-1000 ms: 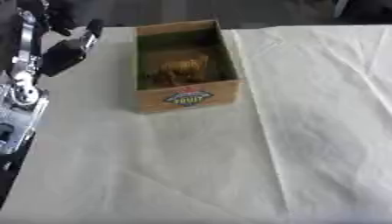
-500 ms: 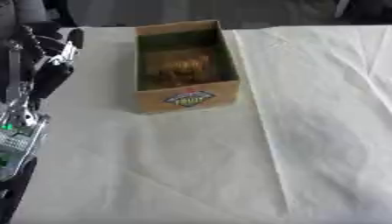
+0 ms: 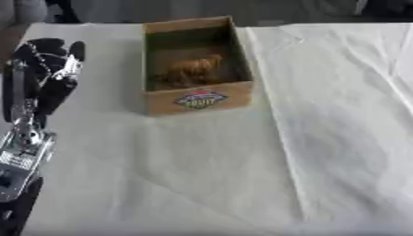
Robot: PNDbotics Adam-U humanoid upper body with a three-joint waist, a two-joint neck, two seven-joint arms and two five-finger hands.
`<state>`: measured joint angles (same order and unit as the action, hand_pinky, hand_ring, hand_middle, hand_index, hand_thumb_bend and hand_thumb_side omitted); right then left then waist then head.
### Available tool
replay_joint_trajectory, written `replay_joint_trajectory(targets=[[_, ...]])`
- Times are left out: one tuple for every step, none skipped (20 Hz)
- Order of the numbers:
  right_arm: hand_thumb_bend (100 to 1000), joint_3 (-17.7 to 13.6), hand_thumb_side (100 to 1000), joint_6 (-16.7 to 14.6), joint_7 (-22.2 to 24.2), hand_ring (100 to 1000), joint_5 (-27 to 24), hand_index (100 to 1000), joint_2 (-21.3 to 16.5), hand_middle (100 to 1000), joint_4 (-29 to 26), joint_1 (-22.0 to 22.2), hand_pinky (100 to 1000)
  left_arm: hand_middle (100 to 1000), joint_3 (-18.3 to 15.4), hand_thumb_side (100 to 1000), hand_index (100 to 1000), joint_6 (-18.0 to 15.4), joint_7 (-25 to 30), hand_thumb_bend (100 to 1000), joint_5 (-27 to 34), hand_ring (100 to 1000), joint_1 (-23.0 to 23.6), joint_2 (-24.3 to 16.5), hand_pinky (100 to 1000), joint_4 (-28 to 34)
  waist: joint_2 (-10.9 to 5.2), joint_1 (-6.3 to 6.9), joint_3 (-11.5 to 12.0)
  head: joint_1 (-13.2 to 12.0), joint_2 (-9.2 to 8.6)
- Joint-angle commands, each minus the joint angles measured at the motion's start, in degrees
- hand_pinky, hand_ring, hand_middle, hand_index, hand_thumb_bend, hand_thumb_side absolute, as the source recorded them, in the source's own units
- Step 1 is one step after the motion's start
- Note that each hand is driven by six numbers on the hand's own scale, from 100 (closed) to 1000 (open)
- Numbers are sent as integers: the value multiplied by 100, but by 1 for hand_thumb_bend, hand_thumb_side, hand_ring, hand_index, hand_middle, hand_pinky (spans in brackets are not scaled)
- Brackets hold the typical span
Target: Pick up objects on the table and place them in the box.
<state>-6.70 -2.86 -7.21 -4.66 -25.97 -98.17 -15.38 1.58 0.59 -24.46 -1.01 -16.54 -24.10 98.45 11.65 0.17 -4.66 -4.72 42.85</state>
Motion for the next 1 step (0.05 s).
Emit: replay_joint_trajectory(targets=[[100,-54,362,-3,-15,583,-54,797,-84,654,-98,-70,425,512,-78,447,648,-12,-24,500,9,513,-28,-35,503,57,-64,-13,-2,7,79]])
